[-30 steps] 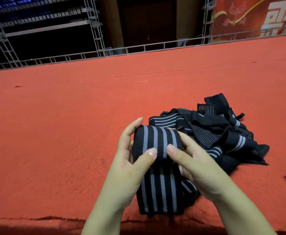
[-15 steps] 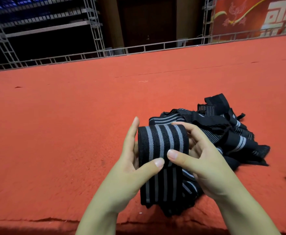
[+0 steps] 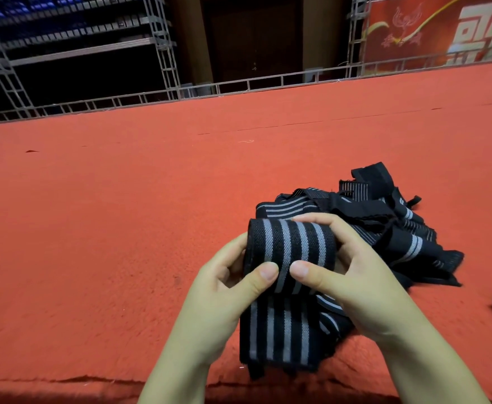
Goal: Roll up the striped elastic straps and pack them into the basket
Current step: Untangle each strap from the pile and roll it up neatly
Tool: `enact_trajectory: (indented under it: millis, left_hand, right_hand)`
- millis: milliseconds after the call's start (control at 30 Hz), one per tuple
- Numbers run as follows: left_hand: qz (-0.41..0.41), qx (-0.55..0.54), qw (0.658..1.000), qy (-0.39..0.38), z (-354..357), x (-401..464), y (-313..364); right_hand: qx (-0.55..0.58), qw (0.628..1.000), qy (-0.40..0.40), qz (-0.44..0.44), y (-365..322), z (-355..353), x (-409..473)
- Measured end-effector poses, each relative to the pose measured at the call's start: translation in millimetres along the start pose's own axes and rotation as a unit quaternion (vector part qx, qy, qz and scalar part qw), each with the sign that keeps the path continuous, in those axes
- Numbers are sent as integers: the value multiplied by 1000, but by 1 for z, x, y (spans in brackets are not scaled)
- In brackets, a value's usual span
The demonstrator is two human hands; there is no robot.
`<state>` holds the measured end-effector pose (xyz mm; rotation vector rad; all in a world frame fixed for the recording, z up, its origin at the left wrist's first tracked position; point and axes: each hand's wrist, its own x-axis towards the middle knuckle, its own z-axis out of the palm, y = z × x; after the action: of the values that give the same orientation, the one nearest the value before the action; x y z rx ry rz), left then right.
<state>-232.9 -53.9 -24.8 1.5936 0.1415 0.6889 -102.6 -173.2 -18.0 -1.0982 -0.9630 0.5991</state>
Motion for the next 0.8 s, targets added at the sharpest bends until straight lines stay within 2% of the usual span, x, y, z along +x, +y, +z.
enact_trajectory:
  millis: [233, 367, 500, 633, 800]
  left_hand:
    - [-59, 2, 998, -15, -3, -3, 0]
    - [-70, 1, 997, -37, 1, -2, 1]
    - [-106, -96, 990, -3, 5, -1, -2]
    - [-115, -135, 983, 54, 6, 1, -4]
    - [-90, -150, 982, 69, 5, 2, 0]
  right_hand:
    - [-21, 996, 34, -73, -2, 2, 0]
    - [-119, 985, 49, -119, 1, 6, 0]
    - [-188, 967, 32, -171, 9, 10, 1]
    - [-207, 963, 6, -171, 15, 9, 3]
    - [-200, 970, -15, -139, 21, 6, -2]
